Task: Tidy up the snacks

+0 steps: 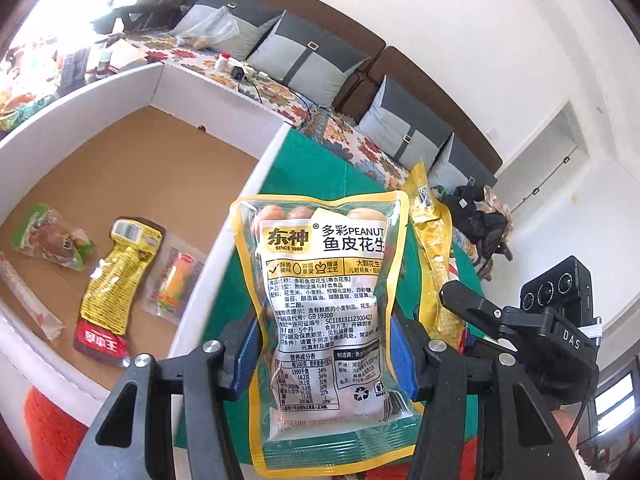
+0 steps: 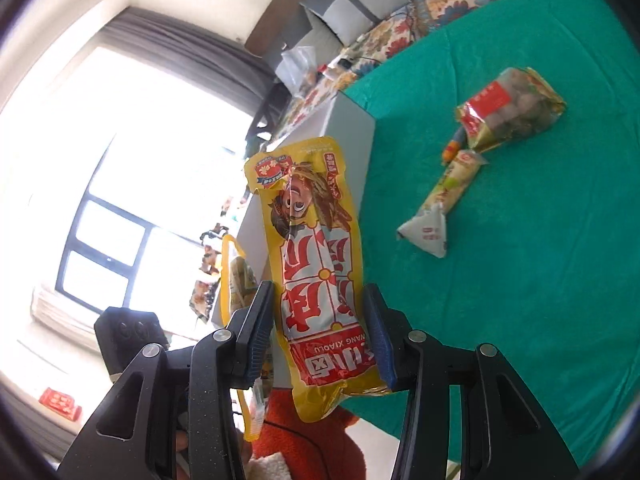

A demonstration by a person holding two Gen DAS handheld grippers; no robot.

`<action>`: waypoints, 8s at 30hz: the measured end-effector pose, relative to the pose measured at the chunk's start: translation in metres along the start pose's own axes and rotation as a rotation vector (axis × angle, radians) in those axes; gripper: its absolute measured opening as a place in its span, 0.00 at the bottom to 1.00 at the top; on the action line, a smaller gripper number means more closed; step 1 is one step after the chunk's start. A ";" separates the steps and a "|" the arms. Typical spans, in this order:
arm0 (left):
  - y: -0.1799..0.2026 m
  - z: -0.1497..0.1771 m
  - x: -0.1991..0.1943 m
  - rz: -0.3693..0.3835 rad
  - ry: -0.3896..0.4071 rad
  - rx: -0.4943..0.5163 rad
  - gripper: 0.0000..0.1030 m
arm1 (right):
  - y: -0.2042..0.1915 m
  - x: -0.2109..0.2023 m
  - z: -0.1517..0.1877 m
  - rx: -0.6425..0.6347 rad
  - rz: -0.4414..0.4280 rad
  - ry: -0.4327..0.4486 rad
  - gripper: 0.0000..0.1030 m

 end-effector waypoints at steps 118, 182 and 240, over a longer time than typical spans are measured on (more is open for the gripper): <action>0.065 0.016 0.201 -0.143 -0.277 0.204 0.98 | 0.229 -0.086 0.020 -0.290 0.897 0.065 0.89; 0.014 0.094 0.205 -0.392 -0.197 0.450 1.00 | 0.196 -0.072 0.007 -0.291 0.739 0.107 0.89; 0.036 0.112 0.185 -0.300 -0.212 0.564 0.32 | 0.185 -0.088 0.058 -0.136 0.663 0.058 0.33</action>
Point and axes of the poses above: each gripper's, at about its wrist camera, not at the fingertips, and x roughly the way its jaws point, y to its right, z to its underside, the point moved 6 cm from there along x, roughly the way its jaws point, and after that the axes turned 4 degrees about -y, right-handed, at the moved point
